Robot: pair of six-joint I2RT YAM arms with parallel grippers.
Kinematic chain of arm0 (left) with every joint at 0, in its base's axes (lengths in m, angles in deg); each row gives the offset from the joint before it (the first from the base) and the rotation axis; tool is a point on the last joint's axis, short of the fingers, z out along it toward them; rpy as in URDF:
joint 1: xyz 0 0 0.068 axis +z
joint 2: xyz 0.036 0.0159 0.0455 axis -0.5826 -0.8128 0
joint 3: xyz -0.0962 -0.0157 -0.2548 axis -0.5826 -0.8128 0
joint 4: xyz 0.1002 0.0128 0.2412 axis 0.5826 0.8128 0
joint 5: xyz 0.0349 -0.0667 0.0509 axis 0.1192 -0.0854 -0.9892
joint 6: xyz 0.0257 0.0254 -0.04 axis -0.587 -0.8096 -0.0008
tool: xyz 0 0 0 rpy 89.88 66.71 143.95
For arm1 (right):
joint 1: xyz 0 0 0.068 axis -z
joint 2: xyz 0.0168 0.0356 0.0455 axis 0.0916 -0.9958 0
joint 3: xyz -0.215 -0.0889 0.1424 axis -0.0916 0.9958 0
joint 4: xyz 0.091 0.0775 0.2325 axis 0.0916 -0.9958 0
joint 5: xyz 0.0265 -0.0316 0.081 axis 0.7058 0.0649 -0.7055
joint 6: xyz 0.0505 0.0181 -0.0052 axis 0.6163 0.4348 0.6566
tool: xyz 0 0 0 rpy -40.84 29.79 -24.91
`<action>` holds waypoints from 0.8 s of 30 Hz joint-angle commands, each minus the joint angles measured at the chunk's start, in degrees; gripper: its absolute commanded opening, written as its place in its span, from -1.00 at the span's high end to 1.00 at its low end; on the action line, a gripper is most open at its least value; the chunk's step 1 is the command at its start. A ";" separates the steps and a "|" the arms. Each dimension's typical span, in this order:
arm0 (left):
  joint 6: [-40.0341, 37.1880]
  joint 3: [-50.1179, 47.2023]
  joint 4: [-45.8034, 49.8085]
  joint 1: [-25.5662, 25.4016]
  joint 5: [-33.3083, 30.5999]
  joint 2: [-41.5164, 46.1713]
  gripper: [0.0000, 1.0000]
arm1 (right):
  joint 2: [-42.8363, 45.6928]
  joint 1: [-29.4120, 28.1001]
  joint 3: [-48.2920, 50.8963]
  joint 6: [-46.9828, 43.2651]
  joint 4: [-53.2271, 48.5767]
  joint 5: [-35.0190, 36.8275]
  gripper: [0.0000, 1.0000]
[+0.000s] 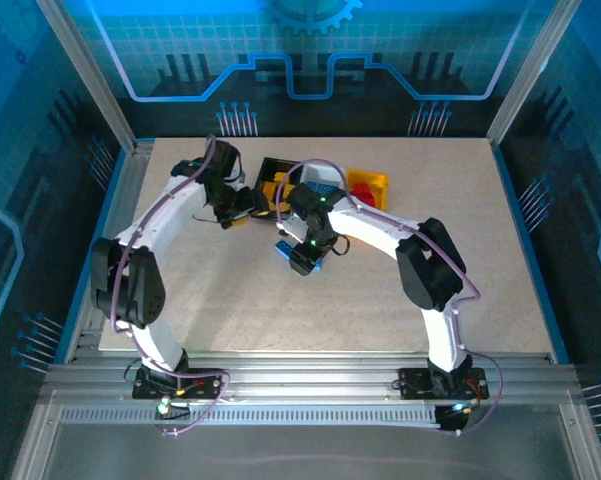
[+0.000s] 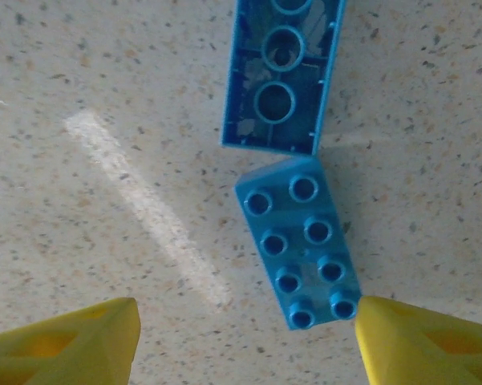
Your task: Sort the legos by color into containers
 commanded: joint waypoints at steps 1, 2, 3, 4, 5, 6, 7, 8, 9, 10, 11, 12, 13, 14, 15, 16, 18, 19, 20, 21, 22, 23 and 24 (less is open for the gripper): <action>0.58 -3.41 -1.14 0.82 1.58 4.48 -0.40 | -2.35 -0.45 -2.65 -2.80 -2.13 4.72 -0.46; 0.58 -4.09 -1.13 0.94 1.61 5.12 -0.40 | -3.06 -0.57 -2.95 -2.57 -2.10 6.24 -0.46; 0.58 -4.62 -1.13 1.07 1.63 5.70 -0.41 | -3.79 -0.71 -3.41 -2.45 -2.21 7.50 -0.46; 0.58 -5.11 -1.05 1.31 1.77 6.05 -0.41 | -4.55 -0.70 -3.81 -2.47 -2.18 8.48 -0.46; 0.53 -5.32 -1.05 1.46 1.86 6.32 -0.41 | -5.11 -0.71 -3.87 -2.28 -1.91 9.79 -0.46; 0.62 -5.36 -0.96 1.59 1.92 6.41 -0.42 | -5.99 -0.64 -4.37 -2.04 -1.98 11.41 -0.46; 0.58 -5.30 -0.80 1.72 2.03 6.43 -0.42 | -6.74 -0.67 -5.02 -2.19 -2.37 11.53 -0.46; 0.51 -5.15 -0.66 1.86 2.10 6.43 -0.42 | -7.42 -0.60 -5.39 -2.22 -2.56 11.49 -0.46; 0.43 -5.02 -0.53 1.94 2.12 6.35 -0.42 | -7.89 -0.47 -5.69 -2.21 -2.57 11.20 -0.46; 0.34 -4.85 -0.43 2.08 2.15 6.35 -0.42 | -8.27 -0.53 -5.95 -2.04 -2.53 10.41 -0.46; 0.25 -4.69 -0.35 2.24 2.26 6.26 -0.42 | -8.53 -0.46 -6.14 -2.01 -2.52 9.70 -0.45; 0.24 -4.60 -0.30 2.42 2.32 6.09 -0.43 | -8.88 -0.52 -6.39 -1.95 -2.57 8.91 -0.44; 0.15 -4.57 -0.23 2.60 2.51 5.93 -0.43 | -9.36 -0.52 -6.76 -1.86 -2.74 8.36 -0.43; 0.14 -4.54 -0.25 2.71 2.56 5.83 -0.43 | -9.73 -0.52 -6.98 -1.64 -2.98 8.18 -0.42; 0.15 -4.66 -0.33 2.90 2.74 5.65 -0.44 | -10.25 -0.51 -7.31 -1.45 -3.25 7.96 -0.40; 0.14 -4.62 -0.39 3.00 2.86 5.43 -0.43 | -10.53 -0.52 -7.40 -1.41 -3.45 7.44 -0.38; 0.22 -4.57 -0.43 3.00 2.99 5.08 -0.44 | -10.83 -0.45 -7.29 -1.16 -3.48 7.04 -0.32; 0.23 -4.41 -0.43 3.00 3.16 4.88 -0.44 | -10.94 -0.45 -7.19 -0.86 -3.54 7.06 -0.29; 0.36 -4.25 -0.51 3.00 3.18 4.69 -0.44 | -10.96 -0.47 -7.05 -0.65 -3.56 7.21 -0.25; 0.46 -4.10 -0.60 3.00 3.22 4.51 -0.44 | -10.85 -0.48 -6.78 -0.27 -3.47 7.53 -0.20; 0.53 -3.97 -0.61 3.00 3.24 4.34 -0.45 | -10.90 -0.45 -6.68 0.26 -3.64 8.21 -0.11; 0.62 -3.80 -0.61 3.00 3.21 4.18 -0.45 | -11.06 -0.44 -6.85 0.62 -4.08 8.79 0.01; 0.71 -3.62 -0.62 3.01 3.22 3.98 -0.45 | -11.16 -0.45 -6.87 0.96 -4.56 9.24 0.11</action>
